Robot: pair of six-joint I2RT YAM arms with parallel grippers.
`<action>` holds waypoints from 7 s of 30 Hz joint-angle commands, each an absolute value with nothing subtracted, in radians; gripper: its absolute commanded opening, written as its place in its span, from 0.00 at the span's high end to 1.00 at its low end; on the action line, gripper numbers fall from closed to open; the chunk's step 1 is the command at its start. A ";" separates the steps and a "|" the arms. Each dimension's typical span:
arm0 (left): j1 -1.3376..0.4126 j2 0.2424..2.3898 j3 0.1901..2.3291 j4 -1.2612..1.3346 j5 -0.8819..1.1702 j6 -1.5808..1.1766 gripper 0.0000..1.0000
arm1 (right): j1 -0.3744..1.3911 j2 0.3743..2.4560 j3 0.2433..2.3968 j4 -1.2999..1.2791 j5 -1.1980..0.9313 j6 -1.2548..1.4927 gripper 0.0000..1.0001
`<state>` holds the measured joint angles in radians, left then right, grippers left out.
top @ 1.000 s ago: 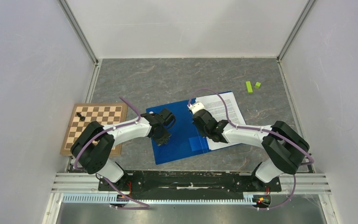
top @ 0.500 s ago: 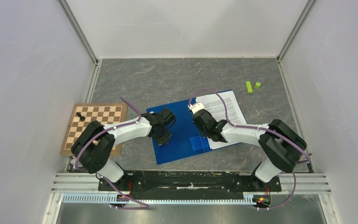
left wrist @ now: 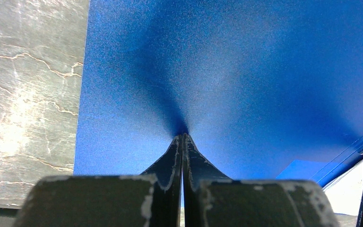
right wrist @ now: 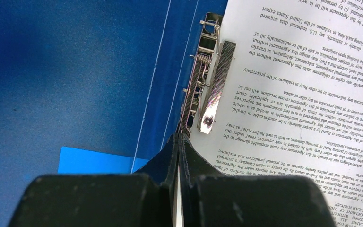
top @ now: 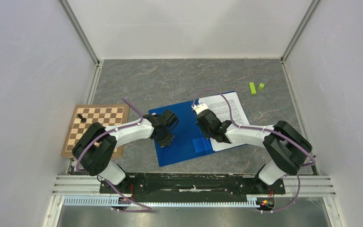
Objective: Put the files into the folder
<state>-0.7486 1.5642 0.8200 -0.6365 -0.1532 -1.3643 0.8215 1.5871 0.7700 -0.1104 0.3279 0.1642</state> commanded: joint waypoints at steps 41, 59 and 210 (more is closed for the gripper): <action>-0.533 1.471 0.989 -0.752 -0.122 -0.856 0.38 | 0.772 1.726 0.989 -0.187 0.348 0.183 0.72; -0.416 1.359 0.771 -0.601 -0.014 -0.796 0.21 | 0.752 1.775 0.962 -0.182 0.264 0.220 0.94; -0.759 1.614 1.406 -0.797 -0.169 -0.522 0.15 | 0.407 1.004 0.719 -0.143 0.168 0.382 0.02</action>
<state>-0.7551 1.7462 1.3231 -0.7109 -0.0872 -0.5877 0.4084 0.9928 0.6395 -0.1978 0.1833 0.3779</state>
